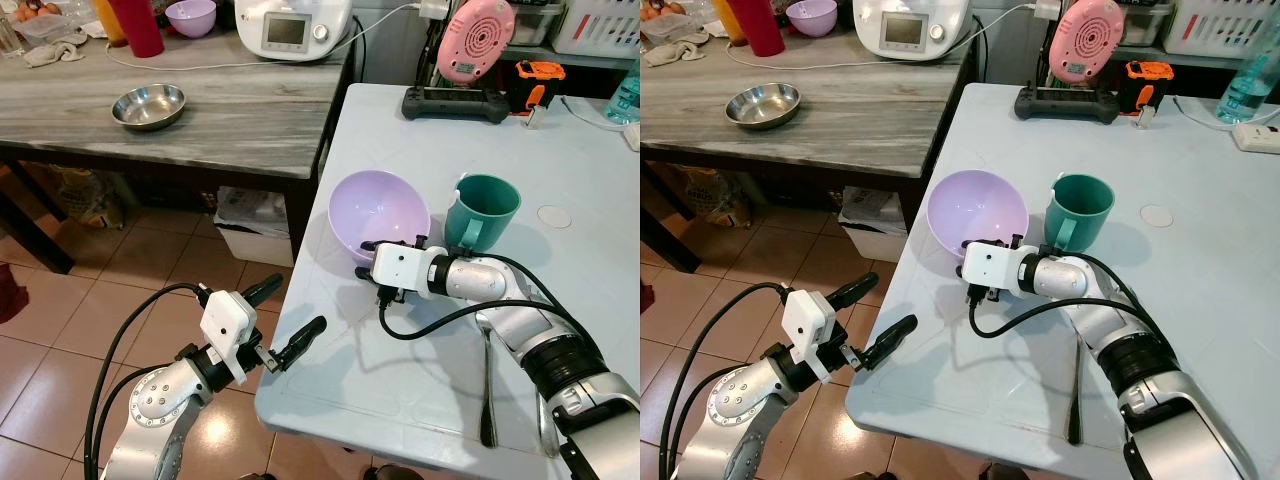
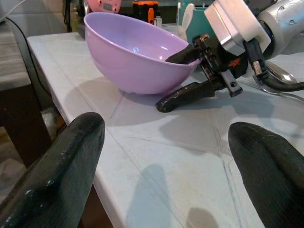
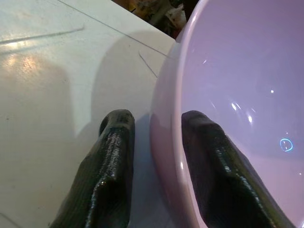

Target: Setting the table

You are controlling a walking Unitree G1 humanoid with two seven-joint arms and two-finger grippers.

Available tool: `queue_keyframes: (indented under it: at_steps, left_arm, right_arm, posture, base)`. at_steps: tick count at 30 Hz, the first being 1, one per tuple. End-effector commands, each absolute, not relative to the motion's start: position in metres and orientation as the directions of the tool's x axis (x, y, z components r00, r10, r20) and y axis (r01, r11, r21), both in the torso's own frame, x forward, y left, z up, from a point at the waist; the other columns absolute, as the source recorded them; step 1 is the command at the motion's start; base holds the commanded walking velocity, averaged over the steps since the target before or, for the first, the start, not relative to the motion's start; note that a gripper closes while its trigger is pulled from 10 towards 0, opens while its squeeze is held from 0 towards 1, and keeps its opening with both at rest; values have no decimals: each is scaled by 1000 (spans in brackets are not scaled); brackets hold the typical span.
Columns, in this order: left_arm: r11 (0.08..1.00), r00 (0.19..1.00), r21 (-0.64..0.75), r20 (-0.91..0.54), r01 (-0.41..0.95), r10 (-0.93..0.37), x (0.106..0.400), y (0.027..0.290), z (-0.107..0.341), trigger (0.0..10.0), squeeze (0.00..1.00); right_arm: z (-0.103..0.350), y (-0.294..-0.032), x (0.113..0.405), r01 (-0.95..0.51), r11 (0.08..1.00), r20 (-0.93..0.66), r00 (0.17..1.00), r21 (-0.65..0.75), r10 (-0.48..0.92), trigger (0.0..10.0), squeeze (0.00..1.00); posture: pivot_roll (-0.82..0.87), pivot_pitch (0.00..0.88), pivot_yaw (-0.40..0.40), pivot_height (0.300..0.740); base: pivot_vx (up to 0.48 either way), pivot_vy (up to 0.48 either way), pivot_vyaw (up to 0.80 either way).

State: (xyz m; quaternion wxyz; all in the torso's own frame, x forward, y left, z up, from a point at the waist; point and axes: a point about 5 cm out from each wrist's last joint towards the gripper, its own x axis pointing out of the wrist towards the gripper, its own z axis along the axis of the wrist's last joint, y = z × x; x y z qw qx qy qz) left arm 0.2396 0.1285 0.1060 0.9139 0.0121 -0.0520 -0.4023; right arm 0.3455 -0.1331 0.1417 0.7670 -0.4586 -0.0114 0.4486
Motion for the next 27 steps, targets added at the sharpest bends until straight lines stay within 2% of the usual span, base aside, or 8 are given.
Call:
queue_keyframes:
  at_steps: [1, 12, 17, 20, 24, 25, 26, 27]
  left_arm:
    - [674, 669, 76, 76, 735, -739, 240, 131, 106, 10000, 0]
    - [673, 669, 82, 74, 735, -740, 240, 130, 107, 10000, 0]
    - [680, 676, 88, 74, 728, -733, 241, 131, 107, 10000, 0]
    - [702, 698, 98, 79, 705, -712, 245, 132, 108, 10000, 0]
    - [791, 788, 91, 71, 606, -612, 257, 142, 105, 10000, 0]
    - [844, 844, 94, 49, 528, -534, 264, 149, 102, 10000, 0]
    - [862, 863, 91, 41, 499, -504, 266, 152, 100, 10000, 0]
    - [872, 873, 87, 37, 482, -486, 267, 154, 100, 10000, 0]
  right_arm:
    - [144, -139, 350, -666, 169, -408, 616, -726, 674, 0, 0]
    - [151, -139, 352, -624, 161, -376, 635, -765, 675, 0, 0]
    - [163, -132, 354, -578, 193, -298, 644, -793, 705, 0, 0]
    - [170, -126, 354, -551, 225, -241, 647, -804, 723, 0, 0]
    - [182, -117, 351, -515, 316, -126, 653, -797, 747, 0, 0]
    - [187, -111, 346, -504, 402, -46, 665, -765, 745, 4745, 0]
    - [188, -109, 344, -497, 440, -11, 671, -748, 741, 7490, 0]
    - [189, -108, 343, -493, 462, 10, 675, -737, 737, 7490, 0]
  posture:
    - [-155, 137, 65, 740]
    - [-149, 134, 68, 740]
    - [-149, 128, 73, 740]
    - [-148, 123, 74, 740]
    - [-144, 122, 64, 740]
    - [-141, 123, 58, 740]
    - [-140, 123, 56, 740]
    - [-140, 123, 55, 740]
  base:
    - [0, 0, 0]
    - [0, 0, 0]
    - [0, 0, 0]
    - [0, 0, 0]
    - [0, 0, 0]
    - [0, 0, 0]
    - [0, 0, 0]
    - [0, 0, 0]
